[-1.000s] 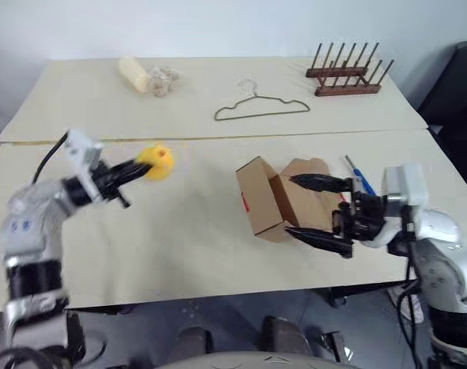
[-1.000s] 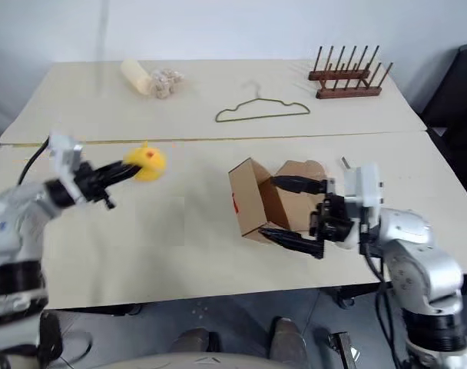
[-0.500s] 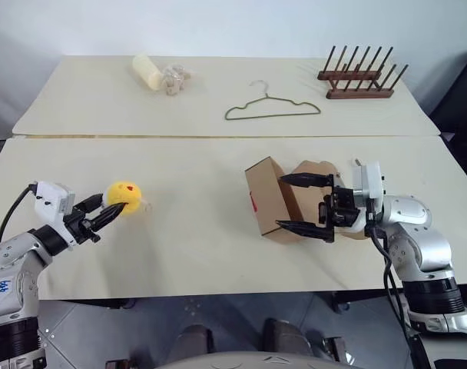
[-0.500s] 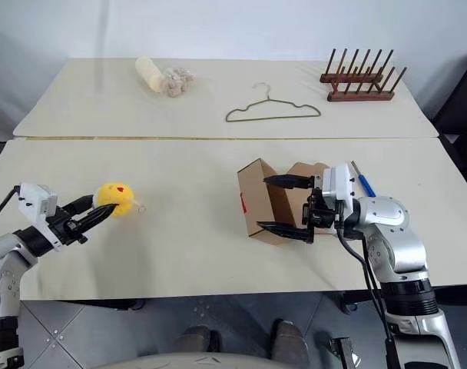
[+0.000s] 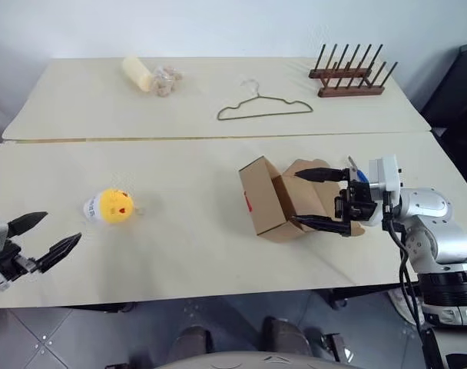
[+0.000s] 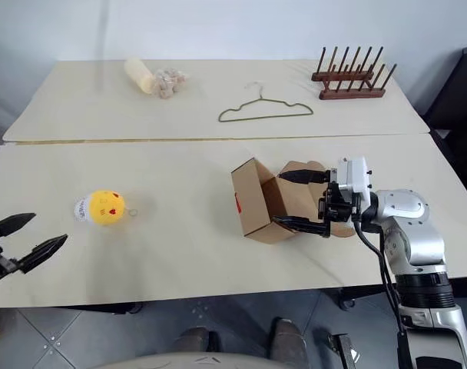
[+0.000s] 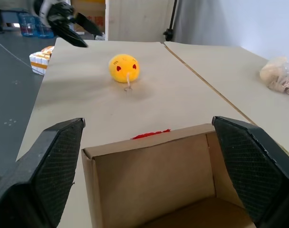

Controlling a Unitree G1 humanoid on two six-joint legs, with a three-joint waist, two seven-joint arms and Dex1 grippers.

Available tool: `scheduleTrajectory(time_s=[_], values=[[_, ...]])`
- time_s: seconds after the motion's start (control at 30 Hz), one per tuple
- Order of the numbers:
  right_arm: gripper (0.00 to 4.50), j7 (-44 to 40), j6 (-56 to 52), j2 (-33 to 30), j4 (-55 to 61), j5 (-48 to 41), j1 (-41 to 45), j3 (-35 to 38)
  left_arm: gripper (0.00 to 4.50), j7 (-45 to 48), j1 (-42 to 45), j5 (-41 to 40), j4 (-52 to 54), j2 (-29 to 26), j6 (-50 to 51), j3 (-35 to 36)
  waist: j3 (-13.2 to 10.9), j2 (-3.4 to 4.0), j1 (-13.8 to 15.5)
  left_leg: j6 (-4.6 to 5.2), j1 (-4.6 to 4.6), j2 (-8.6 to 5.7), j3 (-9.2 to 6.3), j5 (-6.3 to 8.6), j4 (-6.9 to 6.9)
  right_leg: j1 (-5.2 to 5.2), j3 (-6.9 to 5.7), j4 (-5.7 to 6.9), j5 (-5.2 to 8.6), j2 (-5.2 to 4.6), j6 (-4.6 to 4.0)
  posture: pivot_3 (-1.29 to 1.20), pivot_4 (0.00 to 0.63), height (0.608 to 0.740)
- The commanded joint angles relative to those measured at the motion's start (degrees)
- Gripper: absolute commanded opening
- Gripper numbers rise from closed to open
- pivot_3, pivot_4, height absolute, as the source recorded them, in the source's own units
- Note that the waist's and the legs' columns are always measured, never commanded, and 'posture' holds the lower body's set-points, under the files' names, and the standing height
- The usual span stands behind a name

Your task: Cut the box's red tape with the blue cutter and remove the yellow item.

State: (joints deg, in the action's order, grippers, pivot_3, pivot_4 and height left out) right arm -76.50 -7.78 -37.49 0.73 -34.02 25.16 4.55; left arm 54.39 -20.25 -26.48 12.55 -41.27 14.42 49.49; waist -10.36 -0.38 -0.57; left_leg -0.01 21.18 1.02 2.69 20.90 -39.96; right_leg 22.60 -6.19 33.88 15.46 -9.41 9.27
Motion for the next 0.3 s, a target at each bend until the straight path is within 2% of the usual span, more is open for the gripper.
scheduleTrajectory(time_s=[0.03,0.13,0.3], values=[[4.5,-0.96,-0.29,-1.68,3.56,-1.62,-2.08,2.24,4.47,2.47,-6.05,-2.86,5.04,2.72,-3.65,5.64,0.0,0.0,0.37,-0.01,0.0,0.01,-0.01,0.02,0.0,0.0,0.0,0.0,0.0,0.0,-0.01,0.0,0.15,0.74],[4.5,-2.42,1.31,-2.21,3.76,-0.67,-4.11,1.78,4.47,2.23,-9.53,-2.7,6.47,4.39,-4.48,5.89,0.0,0.0,0.57,0.03,-0.01,0.02,0.01,0.1,0.0,-0.01,-0.01,-0.03,0.01,0.0,-0.02,0.0,0.15,0.74],[4.5,-3.71,4.17,-2.26,2.61,0.85,-5.62,1.94,4.47,-1.21,-7.77,-4.08,6.02,6.0,-4.17,4.48,0.0,0.01,0.61,0.05,-0.04,0.02,0.03,0.11,-0.09,-0.06,-0.01,-0.01,0.01,0.0,-0.02,0.0,0.15,0.74]])
